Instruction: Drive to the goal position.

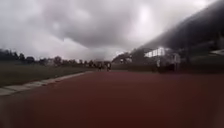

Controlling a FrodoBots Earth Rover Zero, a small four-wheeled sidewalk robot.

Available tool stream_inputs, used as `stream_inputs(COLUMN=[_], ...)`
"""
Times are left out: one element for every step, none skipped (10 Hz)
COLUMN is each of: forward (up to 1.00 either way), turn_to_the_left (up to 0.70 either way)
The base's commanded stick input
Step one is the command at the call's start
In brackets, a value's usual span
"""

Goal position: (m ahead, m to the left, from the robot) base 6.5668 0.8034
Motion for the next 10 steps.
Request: stream_inputs(forward=[0.5, 0.5, 0.5, 0.5, 0.5, 0.5, 0.5, 0.5, 0.5, 0.5], turn_to_the_left=[0.02, 0.02, 0.02, 0.02, 0.02, 0.02, 0.02, 0.02, 0.02, 0.02])
